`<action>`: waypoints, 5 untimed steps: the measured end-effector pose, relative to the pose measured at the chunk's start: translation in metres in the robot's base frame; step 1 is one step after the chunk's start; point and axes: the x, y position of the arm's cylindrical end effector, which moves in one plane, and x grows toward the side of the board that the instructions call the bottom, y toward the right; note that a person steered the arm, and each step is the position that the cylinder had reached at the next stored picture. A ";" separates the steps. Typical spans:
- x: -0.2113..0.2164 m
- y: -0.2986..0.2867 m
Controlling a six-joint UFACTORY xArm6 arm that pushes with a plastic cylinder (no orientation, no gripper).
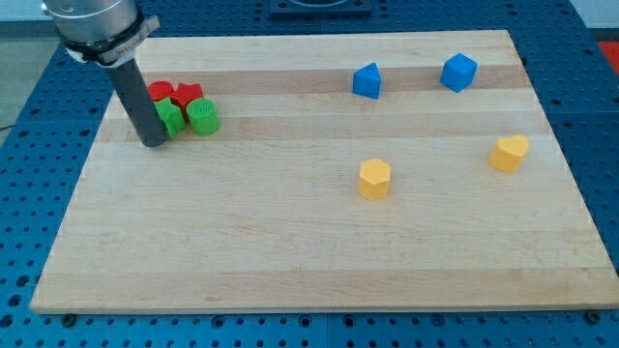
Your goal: Push the green circle towards the green star
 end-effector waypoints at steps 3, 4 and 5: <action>0.028 0.053; 0.016 0.118; -0.024 0.146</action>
